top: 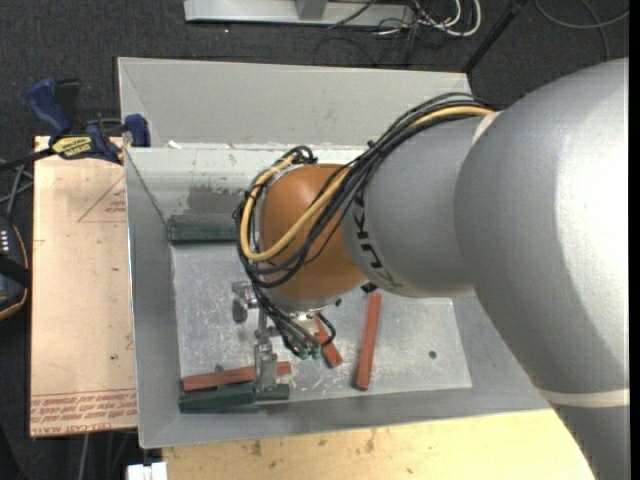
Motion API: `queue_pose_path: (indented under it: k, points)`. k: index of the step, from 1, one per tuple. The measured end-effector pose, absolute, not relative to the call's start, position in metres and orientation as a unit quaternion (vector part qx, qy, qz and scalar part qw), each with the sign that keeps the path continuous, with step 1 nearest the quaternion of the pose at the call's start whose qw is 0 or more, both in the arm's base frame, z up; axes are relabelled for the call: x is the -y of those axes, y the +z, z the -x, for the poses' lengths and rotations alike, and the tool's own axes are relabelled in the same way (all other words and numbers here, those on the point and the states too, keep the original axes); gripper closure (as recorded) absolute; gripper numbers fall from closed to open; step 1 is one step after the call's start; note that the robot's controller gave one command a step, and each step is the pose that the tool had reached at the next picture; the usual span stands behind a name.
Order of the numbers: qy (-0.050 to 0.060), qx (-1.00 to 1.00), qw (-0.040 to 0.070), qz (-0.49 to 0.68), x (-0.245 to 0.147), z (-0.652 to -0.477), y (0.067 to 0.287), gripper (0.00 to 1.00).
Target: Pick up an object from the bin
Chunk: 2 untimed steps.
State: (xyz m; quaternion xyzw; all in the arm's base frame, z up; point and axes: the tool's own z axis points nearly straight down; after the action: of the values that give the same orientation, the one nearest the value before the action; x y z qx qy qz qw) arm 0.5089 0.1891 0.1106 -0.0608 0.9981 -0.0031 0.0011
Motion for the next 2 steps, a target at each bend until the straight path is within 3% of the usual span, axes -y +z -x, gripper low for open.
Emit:
queue_pose_path:
  k: [1,2]
  points:
    - [-0.001,-0.998,-0.002,0.068,-0.2093,-0.5024,0.0681,0.0]
    - [0.001,-0.996,0.001,0.09,-0.2122,-0.5044,0.0734,1.0]
